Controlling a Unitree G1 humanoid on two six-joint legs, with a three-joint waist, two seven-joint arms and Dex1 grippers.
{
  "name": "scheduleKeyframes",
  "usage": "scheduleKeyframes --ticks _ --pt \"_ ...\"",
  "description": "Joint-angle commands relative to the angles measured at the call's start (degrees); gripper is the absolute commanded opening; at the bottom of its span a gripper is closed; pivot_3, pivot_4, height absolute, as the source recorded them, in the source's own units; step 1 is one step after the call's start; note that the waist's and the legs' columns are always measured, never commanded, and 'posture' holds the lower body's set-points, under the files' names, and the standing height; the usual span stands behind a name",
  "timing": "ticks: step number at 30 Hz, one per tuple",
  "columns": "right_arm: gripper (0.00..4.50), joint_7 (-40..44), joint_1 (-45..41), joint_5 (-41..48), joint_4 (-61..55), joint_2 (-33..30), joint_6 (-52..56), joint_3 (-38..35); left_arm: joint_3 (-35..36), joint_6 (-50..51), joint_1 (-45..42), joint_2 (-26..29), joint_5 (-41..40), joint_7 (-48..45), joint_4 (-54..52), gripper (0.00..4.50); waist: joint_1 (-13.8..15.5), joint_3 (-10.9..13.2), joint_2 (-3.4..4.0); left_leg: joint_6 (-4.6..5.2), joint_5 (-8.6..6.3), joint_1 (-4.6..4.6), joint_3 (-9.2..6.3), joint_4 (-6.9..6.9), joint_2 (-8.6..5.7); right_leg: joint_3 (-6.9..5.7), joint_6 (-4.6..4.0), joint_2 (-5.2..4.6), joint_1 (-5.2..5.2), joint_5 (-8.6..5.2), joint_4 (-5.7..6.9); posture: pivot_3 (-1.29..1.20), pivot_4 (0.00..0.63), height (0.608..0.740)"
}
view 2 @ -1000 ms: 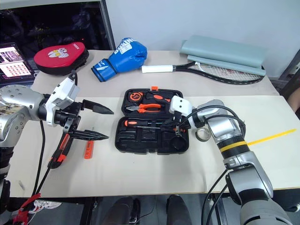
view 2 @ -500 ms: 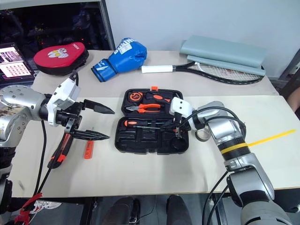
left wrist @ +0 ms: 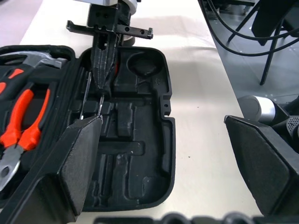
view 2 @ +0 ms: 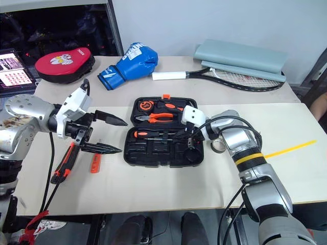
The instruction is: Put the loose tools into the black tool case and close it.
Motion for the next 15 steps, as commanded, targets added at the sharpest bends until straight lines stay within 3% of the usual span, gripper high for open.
scheduleKeyframes --ticks 1,8,13,15 --pt "0.46 -3.4 3.6 10.2 -15.0 -3.6 12.2 -9.5 2.2 1.4 0.4 0.4 -0.4 2.9 -2.1 4.50 0.3 0.0 0.00 0.01 0.00 0.00 -0.02 -0.01 -0.01 -0.04 0.00 0.00 0.02 0.00 -0.03 0.00 0.150 0.737" --pt "2.74 -5.0 12.1 18.9 -28.4 -8.7 16.2 -14.1 9.4 8.5 9.4 5.1 -2.9 8.9 -7.5 4.50 -0.5 0.0 -0.01 0.05 -0.03 0.02 -0.01 -0.26 0.01 0.00 0.02 -0.03 0.03 -0.01 -0.10 0.00 0.150 0.737" --pt "4.44 -4.7 11.3 23.0 -29.0 -8.9 13.9 -14.5 31.2 14.0 31.8 7.7 -2.5 14.4 -11.8 4.50 -1.6 0.0 -0.01 0.05 -0.03 0.17 0.06 -0.30 0.09 0.04 -0.05 -0.03 0.01 -0.05 -0.23 0.00 0.150 0.737" --pt "4.48 -4.1 10.8 23.9 -28.3 -9.2 13.2 -14.1 38.6 15.4 39.0 7.4 -2.7 15.0 -13.7 4.50 -1.6 0.0 -0.08 0.04 -0.03 0.27 0.06 -0.33 0.10 0.02 -0.10 -0.06 0.02 -0.08 -0.14 0.00 0.150 0.737"
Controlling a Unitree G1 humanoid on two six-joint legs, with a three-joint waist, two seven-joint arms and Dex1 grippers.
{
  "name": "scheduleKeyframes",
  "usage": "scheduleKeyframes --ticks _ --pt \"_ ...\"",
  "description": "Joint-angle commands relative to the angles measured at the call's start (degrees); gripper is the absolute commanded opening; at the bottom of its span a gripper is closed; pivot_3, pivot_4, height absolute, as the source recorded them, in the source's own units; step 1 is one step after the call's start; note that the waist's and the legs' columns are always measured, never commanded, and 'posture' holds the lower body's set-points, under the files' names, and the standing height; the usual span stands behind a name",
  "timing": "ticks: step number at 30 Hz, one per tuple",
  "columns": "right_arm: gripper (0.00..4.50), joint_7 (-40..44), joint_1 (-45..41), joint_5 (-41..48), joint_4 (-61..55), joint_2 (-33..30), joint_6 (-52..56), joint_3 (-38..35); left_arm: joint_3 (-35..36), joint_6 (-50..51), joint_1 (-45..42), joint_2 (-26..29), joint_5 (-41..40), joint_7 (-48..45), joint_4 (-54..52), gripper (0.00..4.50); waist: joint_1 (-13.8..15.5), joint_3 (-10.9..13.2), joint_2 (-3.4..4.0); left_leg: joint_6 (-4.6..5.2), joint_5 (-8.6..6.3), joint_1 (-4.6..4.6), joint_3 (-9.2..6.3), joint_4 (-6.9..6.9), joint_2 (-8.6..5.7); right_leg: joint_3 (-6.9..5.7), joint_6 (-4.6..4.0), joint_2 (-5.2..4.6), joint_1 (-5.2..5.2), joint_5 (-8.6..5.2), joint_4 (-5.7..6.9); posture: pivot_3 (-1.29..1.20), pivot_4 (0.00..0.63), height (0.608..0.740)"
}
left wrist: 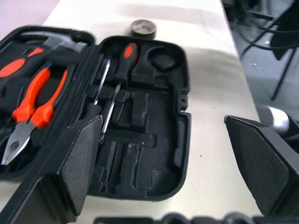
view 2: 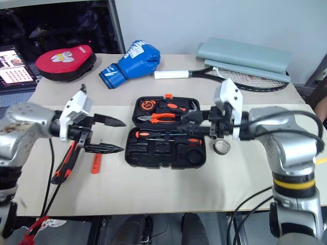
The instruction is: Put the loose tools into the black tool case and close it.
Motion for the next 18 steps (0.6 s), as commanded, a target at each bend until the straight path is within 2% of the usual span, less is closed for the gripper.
scheduleKeyframes --ticks 1,6,8,14,16,18 --pt "4.48 1.2 -1.9 2.9 -0.1 -0.7 -2.5 -0.6 15.4 2.8 9.8 0.4 -0.3 1.5 -5.0 4.50 0.2 0.0 -0.07 -0.02 0.01 -0.01 -0.03 0.00 0.01 -0.05 -0.01 0.00 0.00 0.00 0.00 0.00 0.150 0.737" --pt "4.48 2.8 -2.5 4.5 1.1 -1.3 -3.8 0.2 28.1 1.9 25.1 -1.9 2.1 -0.2 -8.0 4.50 1.6 0.0 -0.10 -0.08 0.03 0.18 -0.07 0.00 -0.03 -0.18 -0.03 -0.24 0.12 0.01 -0.14 0.00 0.150 0.737" --pt "4.48 3.0 -2.9 5.1 1.5 -1.2 -4.1 0.6 31.0 1.5 28.1 -2.3 2.3 -0.1 -8.0 4.50 1.8 0.0 -0.15 -0.09 0.02 0.18 -0.03 -0.01 -0.08 -0.16 -0.03 -0.31 0.14 0.01 -0.09 0.00 0.150 0.737" --pt "4.48 3.4 -2.9 5.2 1.7 -1.2 -5.5 1.9 27.5 7.6 24.5 0.9 -1.3 4.2 -10.9 4.50 2.6 0.0 -0.15 -0.14 0.03 0.18 -0.17 -0.03 -0.01 -0.29 -0.16 -0.29 0.08 0.03 -0.11 0.00 0.150 0.737" --pt "4.48 3.3 -2.9 6.3 1.0 -1.5 -5.1 1.5 24.6 15.6 19.7 3.2 -6.2 7.2 -13.0 4.50 2.6 0.0 -0.15 -0.15 0.03 0.17 -0.15 -0.02 -0.03 -0.27 -0.15 -0.33 0.08 0.04 -0.12 0.00 0.150 0.737" --pt "4.48 2.4 -2.4 6.6 -0.1 -1.3 -5.3 1.5 19.6 29.1 12.7 5.5 -11.6 11.8 -14.4 4.50 2.7 0.0 -0.16 -0.15 0.03 0.14 -0.15 -0.02 -0.03 -0.27 -0.14 -0.31 0.08 0.04 -0.13 0.00 0.150 0.737"
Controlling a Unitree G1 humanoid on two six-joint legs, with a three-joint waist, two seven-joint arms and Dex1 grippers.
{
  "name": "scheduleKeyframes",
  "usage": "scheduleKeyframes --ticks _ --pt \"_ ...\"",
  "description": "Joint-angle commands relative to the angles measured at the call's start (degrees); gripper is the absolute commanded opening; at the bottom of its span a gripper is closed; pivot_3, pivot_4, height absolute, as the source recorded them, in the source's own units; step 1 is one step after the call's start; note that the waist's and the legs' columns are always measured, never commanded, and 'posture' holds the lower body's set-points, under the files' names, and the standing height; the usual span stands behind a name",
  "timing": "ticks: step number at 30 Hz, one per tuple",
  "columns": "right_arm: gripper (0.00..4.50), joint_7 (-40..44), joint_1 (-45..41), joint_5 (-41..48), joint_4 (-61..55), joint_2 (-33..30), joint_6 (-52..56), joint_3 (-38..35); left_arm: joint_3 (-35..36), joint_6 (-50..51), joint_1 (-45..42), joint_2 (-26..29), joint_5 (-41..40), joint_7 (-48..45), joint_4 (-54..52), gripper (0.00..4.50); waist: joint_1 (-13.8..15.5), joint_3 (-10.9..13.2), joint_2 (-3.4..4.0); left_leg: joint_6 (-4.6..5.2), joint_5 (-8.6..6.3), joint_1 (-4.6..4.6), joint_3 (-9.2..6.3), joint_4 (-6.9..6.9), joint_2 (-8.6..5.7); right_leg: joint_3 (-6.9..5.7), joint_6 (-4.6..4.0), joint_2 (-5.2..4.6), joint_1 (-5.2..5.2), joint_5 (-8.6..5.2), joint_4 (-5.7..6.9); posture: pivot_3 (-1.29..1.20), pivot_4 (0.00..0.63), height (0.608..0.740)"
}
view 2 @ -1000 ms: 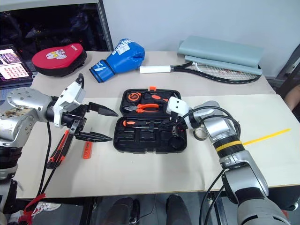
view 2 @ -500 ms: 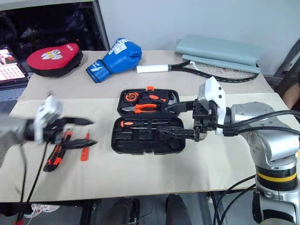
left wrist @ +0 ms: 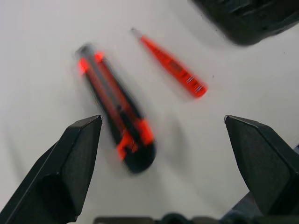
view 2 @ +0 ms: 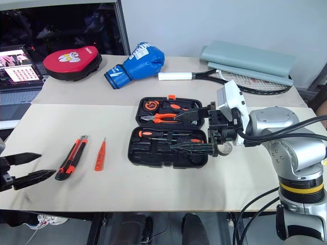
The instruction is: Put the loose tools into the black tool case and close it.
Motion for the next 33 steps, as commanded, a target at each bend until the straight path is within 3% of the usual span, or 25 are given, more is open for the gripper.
scheduleKeyframes --ticks 1,3,8,12,20,28,33 --pt "4.48 -1.5 -0.5 1.5 -2.7 0.0 -1.7 -0.9 -7.2 20.4 -10.5 3.3 -8.3 7.7 -3.5 4.50 0.0 0.0 0.00 0.00 0.00 -0.02 -0.01 0.00 -0.03 0.01 0.00 0.01 0.04 0.00 0.05 0.00 0.150 0.737" --pt "4.48 -3.3 -0.4 1.4 -3.9 0.7 -1.7 -0.2 -12.8 30.2 -19.3 2.4 -9.6 13.8 -2.2 4.50 -0.2 0.0 0.00 0.00 0.00 -0.03 0.00 -0.03 -0.05 0.04 0.01 0.08 0.01 0.00 0.10 0.00 0.150 0.737" --pt "4.48 -7.3 1.5 2.5 -7.8 1.9 -1.0 0.3 -22.3 32.5 -30.4 0.1 -21.4 32.2 5.4 4.50 -1.1 0.0 -0.01 -0.12 -0.01 0.00 0.00 -0.07 -0.04 0.16 0.00 0.24 -0.06 -0.01 0.24 0.00 0.150 0.737" --pt "4.48 -10.5 3.0 3.4 -9.7 3.0 -0.9 0.0 -27.3 32.5 -32.8 -0.2 -25.0 48.1 7.3 4.50 -1.1 0.0 -0.05 -0.16 -0.04 -0.01 -0.02 -0.08 -0.06 0.20 0.00 0.17 -0.07 0.00 0.21 0.00 0.150 0.737" --pt "4.48 -14.7 5.1 4.4 -11.8 4.2 -1.7 0.3 -31.4 32.5 -39.4 -4.2 -47.8 68.9 19.2 4.50 -0.3 0.0 -0.09 -0.19 -0.04 -0.03 -0.12 -0.06 -0.10 0.13 0.00 0.09 -0.08 0.00 0.19 0.00 0.150 0.737" --pt "4.48 -17.7 7.0 5.2 -13.8 5.2 -2.0 0.8 -38.6 29.7 -41.6 -2.9 -60.3 86.4 25.1 4.50 -0.6 0.0 -0.10 -0.23 -0.03 -0.02 -0.11 -0.11 -0.16 0.16 0.00 0.09 -0.11 0.00 0.21 0.00 0.150 0.737" --pt "4.48 -19.5 7.7 5.8 -14.6 5.6 -2.1 0.8 -45.2 26.2 -42.4 -1.6 -66.7 92.4 27.0 4.50 -0.6 0.0 -0.11 -0.27 -0.01 0.00 -0.12 -0.10 -0.19 0.17 -0.01 0.06 -0.07 0.00 0.20 0.00 0.150 0.737"
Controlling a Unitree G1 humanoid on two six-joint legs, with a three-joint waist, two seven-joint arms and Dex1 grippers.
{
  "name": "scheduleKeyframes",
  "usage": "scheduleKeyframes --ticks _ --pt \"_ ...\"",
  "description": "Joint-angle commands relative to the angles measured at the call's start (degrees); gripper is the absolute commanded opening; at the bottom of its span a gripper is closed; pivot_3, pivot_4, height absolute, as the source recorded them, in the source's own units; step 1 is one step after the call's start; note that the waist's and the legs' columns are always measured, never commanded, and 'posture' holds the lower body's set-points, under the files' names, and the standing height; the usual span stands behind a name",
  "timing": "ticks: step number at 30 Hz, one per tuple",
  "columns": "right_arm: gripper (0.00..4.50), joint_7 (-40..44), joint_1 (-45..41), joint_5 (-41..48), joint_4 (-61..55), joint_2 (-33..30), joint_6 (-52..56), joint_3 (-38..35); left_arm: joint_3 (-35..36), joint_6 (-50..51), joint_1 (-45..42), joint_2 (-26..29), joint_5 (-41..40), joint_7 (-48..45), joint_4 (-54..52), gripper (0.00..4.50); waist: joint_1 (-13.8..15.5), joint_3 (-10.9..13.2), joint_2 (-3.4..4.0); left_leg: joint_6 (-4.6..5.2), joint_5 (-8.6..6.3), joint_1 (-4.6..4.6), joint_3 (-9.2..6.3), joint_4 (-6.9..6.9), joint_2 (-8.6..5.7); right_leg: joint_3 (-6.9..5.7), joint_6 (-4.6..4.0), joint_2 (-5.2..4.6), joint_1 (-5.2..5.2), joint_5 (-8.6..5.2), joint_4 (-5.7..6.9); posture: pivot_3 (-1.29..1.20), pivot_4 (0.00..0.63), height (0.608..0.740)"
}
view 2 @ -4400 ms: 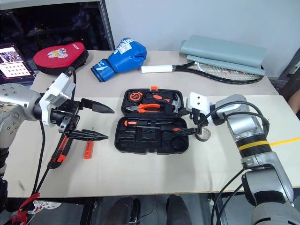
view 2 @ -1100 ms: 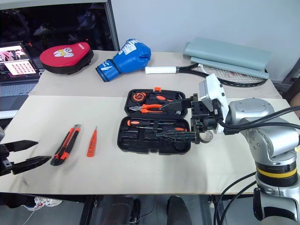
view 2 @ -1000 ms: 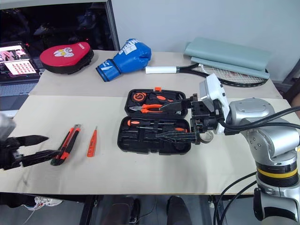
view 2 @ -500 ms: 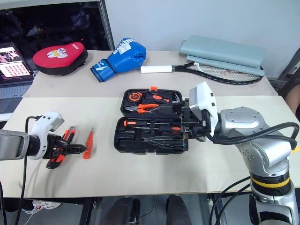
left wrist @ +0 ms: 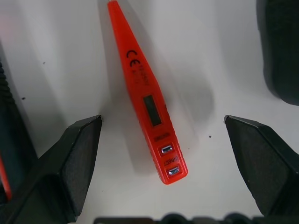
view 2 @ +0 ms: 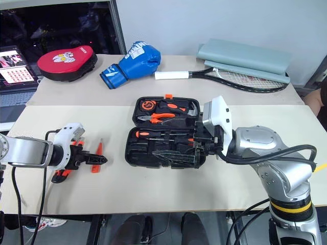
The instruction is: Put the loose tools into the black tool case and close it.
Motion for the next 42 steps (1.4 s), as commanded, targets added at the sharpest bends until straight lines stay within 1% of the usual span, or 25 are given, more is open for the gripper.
scheduleKeyframes --ticks 1,3,5,6,7,9,10,11,15,16,21,25,26,29,30,31,33,35,36,38,40,42 --pt "4.48 -1.4 0.1 1.0 -2.4 0.3 -1.7 -1.0 -4.9 -2.7 -1.2 1.0 -5.1 3.8 1.3 4.50 0.0 0.0 0.00 0.00 0.00 0.02 0.00 0.00 0.00 0.00 0.00 0.00 0.02 0.00 0.00 0.00 0.150 0.737" --pt "4.48 -2.1 0.1 1.1 -2.6 0.3 -1.7 -0.9 -7.2 -3.7 -2.2 0.5 -5.8 5.1 2.2 4.50 0.1 0.0 0.04 -0.01 0.01 0.05 0.01 0.00 -0.01 0.00 0.00 0.00 0.05 0.00 0.00 0.00 0.150 0.737" --pt "4.50 -2.5 0.4 1.4 -3.0 0.1 -1.7 -1.2 -9.3 -5.0 -3.3 -0.3 -7.3 6.6 3.8 3.98 0.5 0.0 0.08 -0.05 0.04 0.07 0.00 0.00 -0.02 0.00 0.00 0.00 0.07 0.00 0.01 0.00 0.150 0.737" --pt "4.50 -2.6 0.6 1.6 -3.2 -0.1 -1.7 -1.3 -10.2 -5.5 -3.8 -0.5 -8.1 7.2 4.5 3.83 0.7 -0.1 0.10 -0.06 0.05 0.09 0.00 0.00 -0.03 -0.01 0.00 0.01 0.09 0.00 0.01 0.00 0.150 0.737" --pt "4.50 -2.7 0.8 1.7 -3.4 -0.3 -1.6 -1.6 -10.9 -5.7 -4.4 -1.0 -7.8 7.6 5.4 3.39 0.9 -0.1 0.12 -0.06 0.06 0.11 0.00 0.01 -0.04 -0.01 0.00 0.01 0.12 0.00 0.01 0.00 0.150 0.737" --pt "4.50 -2.8 1.2 1.9 -3.6 -0.6 -1.6 -1.9 -11.9 -5.9 -5.2 -1.5 -7.7 8.1 6.8 2.75 1.2 -0.1 0.12 -0.05 0.07 0.12 0.00 0.01 -0.06 -0.02 0.00 0.01 0.15 0.00 0.01 0.00 0.150 0.737" --pt "4.50 -2.9 1.4 1.9 -3.7 -0.8 -1.7 -2.1 -12.4 -6.0 -5.5 -1.8 -7.7 8.4 7.4 2.33 1.3 -0.1 0.12 -0.04 0.07 0.13 0.00 0.02 -0.09 -0.02 0.00 0.00 0.18 0.00 0.00 0.00 0.150 0.737" --pt "4.50 -3.0 1.6 2.1 -3.9 -1.0 -1.6 -2.4 -12.9 -5.7 -6.0 -2.3 -7.3 8.2 7.9 2.04 1.4 -0.1 0.13 -0.03 0.08 0.14 -0.01 0.03 -0.11 -0.03 0.01 -0.01 0.21 0.00 0.00 0.00 0.150 0.737" --pt "4.50 -3.9 2.0 3.3 -4.6 -1.5 -1.2 -3.5 -14.1 -4.7 -7.6 -3.6 -6.1 7.7 9.0 0.54 1.5 -0.1 0.14 0.00 0.10 0.14 0.00 0.04 -0.16 -0.03 0.04 -0.03 0.22 0.01 -0.01 0.00 0.150 0.737" --pt "4.50 -4.3 2.2 3.8 -4.8 -1.7 -1.0 -3.9 -14.3 -4.2 -8.1 -3.8 -5.3 7.2 9.3 0.39 1.6 -0.1 0.14 0.00 0.10 0.14 -0.01 0.04 -0.16 -0.03 0.04 -0.03 0.23 0.00 -0.01 0.00 0.150 0.737" --pt "4.50 -5.7 3.7 5.2 -5.7 -2.5 -0.8 -4.9 -14.1 -0.8 -10.6 -4.6 2.4 2.4 10.2 0.39 1.7 -0.2 0.16 0.00 0.16 0.16 -0.01 0.03 -0.19 -0.06 0.04 -0.02 0.28 0.00 0.00 0.00 0.150 0.737" --pt "4.50 -6.1 5.0 5.5 -6.4 -3.3 -1.2 -5.0 -13.1 2.0 -11.9 -5.2 9.3 -3.2 10.3 0.39 1.5 -0.2 0.16 0.01 0.19 0.22 0.03 0.03 -0.20 -0.04 0.05 0.00 0.32 0.00 0.01 0.00 0.150 0.737" --pt "4.50 -6.3 5.4 5.7 -6.5 -3.6 -1.2 -5.1 -13.6 2.6 -12.8 -4.9 12.2 -5.8 9.8 0.39 1.5 -0.2 0.16 0.01 0.19 0.25 0.03 0.03 -0.19 -0.04 0.05 0.00 0.34 0.00 0.01 0.00 0.150 0.737" --pt "4.50 -6.0 6.0 5.4 -6.4 -4.9 -1.2 -5.2 -18.0 2.6 -19.2 -3.6 22.0 -19.2 7.8 0.39 1.5 -0.1 0.13 -0.01 0.20 0.24 0.01 0.03 -0.18 -0.07 0.05 0.04 0.37 0.00 0.01 0.00 0.150 0.737" --pt "4.50 -5.8 6.1 5.4 -6.3 -5.4 -1.2 -5.3 -21.5 0.2 -21.5 -2.1 26.7 -25.8 6.7 0.39 1.5 -0.1 0.12 0.00 0.22 0.17 0.05 0.05 -0.31 -0.09 0.05 0.07 0.35 0.00 -0.03 0.00 0.150 0.737" --pt "4.50 -5.7 6.1 5.8 -6.1 -5.8 -1.1 -5.6 -25.5 -3.3 -23.5 -0.5 32.1 -32.9 5.5 0.39 1.3 -0.1 0.05 0.01 0.23 0.12 0.06 0.05 -0.31 -0.08 0.05 0.08 0.29 0.00 -0.04 0.00 0.150 0.737" --pt "4.50 -5.6 6.2 7.0 -5.8 -6.6 -0.6 -6.6 -34.9 -14.8 -27.5 3.2 45.0 -51.0 3.8 0.39 1.1 0.0 -0.09 -0.01 0.24 -0.06 0.10 0.06 -0.31 -0.07 0.05 0.13 0.15 0.00 -0.08 0.00 0.150 0.737" --pt "4.50 -5.2 6.6 7.2 -5.6 -7.7 -0.6 -7.2 -41.8 -23.6 -31.7 5.2 54.5 -67.7 4.3 0.39 0.8 0.0 -0.10 -0.03 0.24 -0.16 0.17 0.00 -0.29 -0.07 0.03 0.17 0.05 0.00 -0.18 0.00 0.150 0.737" --pt "4.50 -5.2 6.8 7.3 -5.6 -8.1 -0.6 -7.3 -44.2 -26.8 -33.6 5.5 58.1 -74.6 5.3 0.39 0.8 0.0 -0.10 -0.03 0.24 -0.19 0.23 -0.03 -0.27 -0.05 0.03 0.19 0.01 0.00 -0.22 0.00 0.150 0.737" --pt "4.50 -5.3 7.4 7.7 -5.6 -8.7 -0.6 -7.6 -47.8 -32.3 -37.6 4.8 65.0 -86.3 8.9 0.39 0.9 0.0 -0.10 0.01 0.22 -0.24 0.21 -0.05 -0.18 -0.08 0.01 0.20 0.00 -0.03 -0.29 0.00 0.150 0.737" --pt "4.50 -5.3 7.9 8.0 -5.9 -9.2 -0.6 -7.8 -49.6 -37.4 -40.6 3.2 70.9 -94.7 12.8 0.39 0.9 0.0 -0.10 0.14 0.15 -0.34 0.27 -0.02 -0.13 -0.13 0.06 0.21 -0.01 -0.08 -0.37 0.00 0.150 0.737" --pt "4.50 -5.9 9.1 8.7 -6.9 -9.7 -0.3 -8.3 -51.8 -47.1 -46.6 -1.3 78.2 -104.7 20.0 0.39 1.1 0.0 -0.15 0.28 0.06 -0.44 0.31 0.07 -0.14 -0.14 0.14 0.21 -0.02 -0.14 -0.39 0.00 0.150 0.737"
